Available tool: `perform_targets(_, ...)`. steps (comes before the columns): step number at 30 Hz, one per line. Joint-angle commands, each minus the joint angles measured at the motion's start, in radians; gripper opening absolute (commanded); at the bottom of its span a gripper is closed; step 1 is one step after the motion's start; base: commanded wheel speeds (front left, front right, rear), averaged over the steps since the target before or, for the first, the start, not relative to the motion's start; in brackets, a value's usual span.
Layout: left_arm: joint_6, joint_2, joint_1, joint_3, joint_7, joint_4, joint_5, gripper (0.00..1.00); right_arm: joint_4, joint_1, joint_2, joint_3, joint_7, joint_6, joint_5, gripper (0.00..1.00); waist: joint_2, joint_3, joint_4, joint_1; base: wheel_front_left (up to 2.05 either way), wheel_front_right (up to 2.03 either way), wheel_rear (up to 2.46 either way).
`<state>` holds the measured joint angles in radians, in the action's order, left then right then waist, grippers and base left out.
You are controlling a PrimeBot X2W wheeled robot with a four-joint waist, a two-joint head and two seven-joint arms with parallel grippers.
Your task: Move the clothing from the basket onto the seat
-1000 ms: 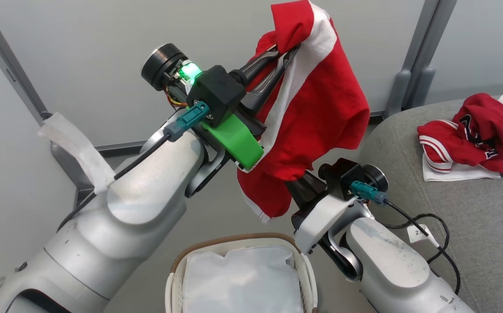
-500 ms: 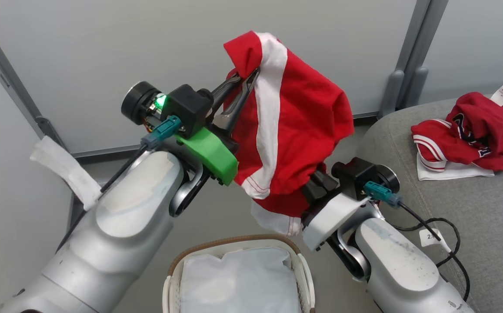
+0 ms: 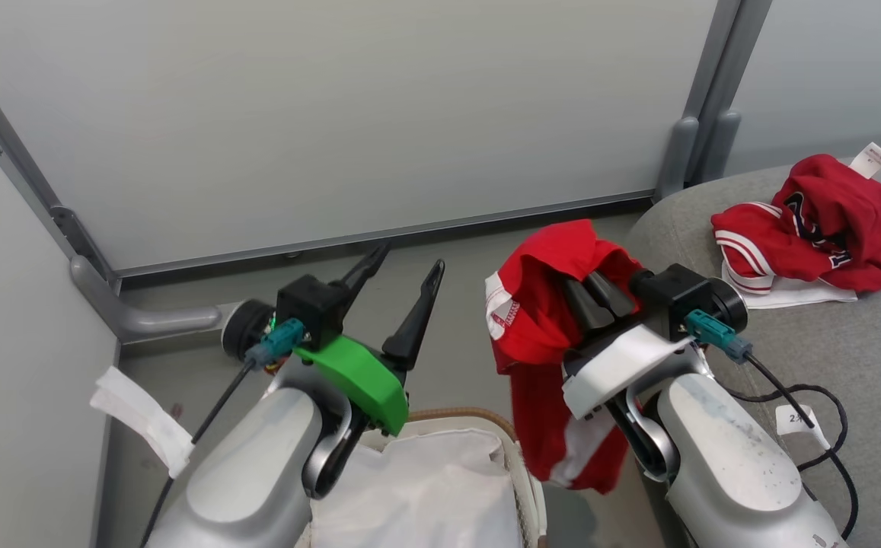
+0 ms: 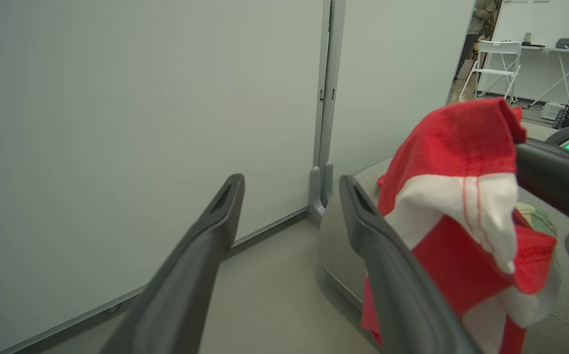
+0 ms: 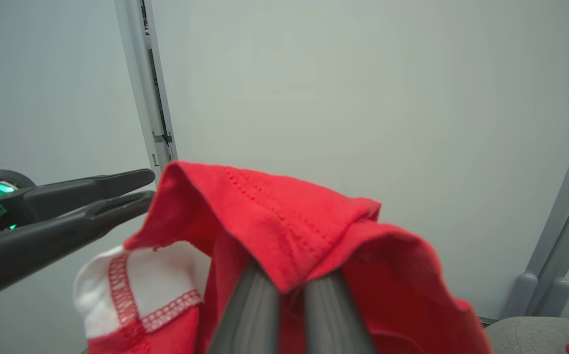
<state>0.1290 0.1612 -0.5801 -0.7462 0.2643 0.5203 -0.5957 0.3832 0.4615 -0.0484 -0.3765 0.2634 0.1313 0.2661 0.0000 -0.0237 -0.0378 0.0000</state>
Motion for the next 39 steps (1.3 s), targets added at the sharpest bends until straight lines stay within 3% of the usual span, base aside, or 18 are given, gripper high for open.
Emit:
perform_targets(1,0.003,-0.009,0.038,0.011,0.0,-0.001,0.013,1.0,-0.008,-0.017,-0.004,0.012,0.002,-0.001,-0.011,0.0,0.0,0.001,-0.003,0.0,0.0,0.0,0.0)
perform_targets(11,0.003,-0.069,0.207,0.092,0.0,-0.021,0.044,1.0,-0.03,-0.063,-0.004,0.085,0.002,-0.001,-0.058,0.0,0.0,0.008,-0.03,0.0,0.0,0.0,0.0)
perform_targets(18,0.003,-0.083,0.238,0.122,0.0,-0.032,0.086,1.0,-0.038,-0.05,-0.004,0.12,0.002,-0.001,-0.076,0.0,0.0,0.02,-0.072,0.0,0.0,0.0,0.0)
perform_targets(32,0.003,-0.099,0.252,0.151,0.0,-0.06,0.14,1.0,-0.068,-0.054,-0.004,0.216,0.002,-0.001,-0.149,0.0,0.0,0.098,-0.286,0.0,0.0,0.0,0.0)
perform_targets(39,0.003,-0.103,0.212,0.117,0.0,-0.067,0.133,1.0,-0.098,-0.024,-0.003,0.299,0.002,-0.001,-0.156,0.0,0.0,0.154,-0.343,0.0,0.0,0.0,0.0)
